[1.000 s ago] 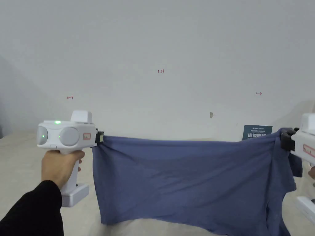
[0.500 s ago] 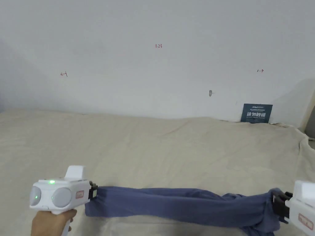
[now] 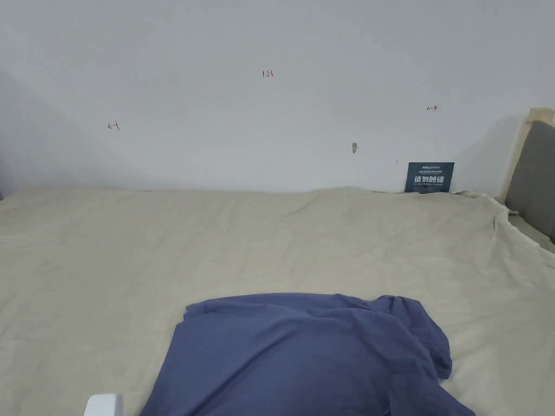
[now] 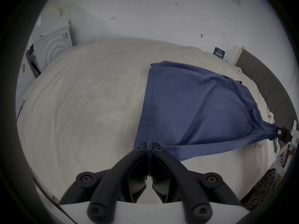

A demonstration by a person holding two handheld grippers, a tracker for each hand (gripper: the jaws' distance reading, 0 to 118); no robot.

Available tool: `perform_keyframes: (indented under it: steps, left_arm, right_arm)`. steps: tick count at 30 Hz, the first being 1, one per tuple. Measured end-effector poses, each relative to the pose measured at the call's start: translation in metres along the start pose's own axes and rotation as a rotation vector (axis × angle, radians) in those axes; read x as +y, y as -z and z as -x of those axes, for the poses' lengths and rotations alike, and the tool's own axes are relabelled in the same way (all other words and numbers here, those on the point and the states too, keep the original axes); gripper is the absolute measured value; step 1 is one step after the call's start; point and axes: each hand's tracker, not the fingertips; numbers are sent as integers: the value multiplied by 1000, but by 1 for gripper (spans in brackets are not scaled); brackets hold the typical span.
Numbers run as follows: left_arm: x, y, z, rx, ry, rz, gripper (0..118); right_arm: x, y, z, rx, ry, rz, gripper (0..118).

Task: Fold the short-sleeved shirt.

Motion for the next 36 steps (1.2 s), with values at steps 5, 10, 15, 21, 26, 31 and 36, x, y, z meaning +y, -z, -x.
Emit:
perform_keyframes:
  steps: [5, 10, 15, 21, 26, 31, 36]
  left_arm:
    - [-40, -24, 18, 2, -21, 2, 2]
    - [-71, -47, 23, -2, -33, 0, 2]
    - [-92, -56, 26, 4, -17, 17, 2]
    - [-103, -42, 35, 11, -18, 36, 2]
    - [-112, -28, 26, 35, 15, 55, 2]
    - [-110, -35, 21, 47, 19, 46, 4]
    - [-101, -49, 21, 57, -49, 62, 69]
  right_arm:
    - [-33, -38, 7, 12, 4, 7, 2]
    - [-59, -67, 12, -6, 2, 19, 2]
    - [-79, -81, 10, -11, 20, 36, 2]
    - [-94, -73, 9, -33, 30, 81, 2]
    - [-107, -45, 0, -82, 64, 162, 2]
    - [-116, -36, 2, -110, 85, 202, 2]
    - [-99, -52, 23, -150, 21, 189, 52]
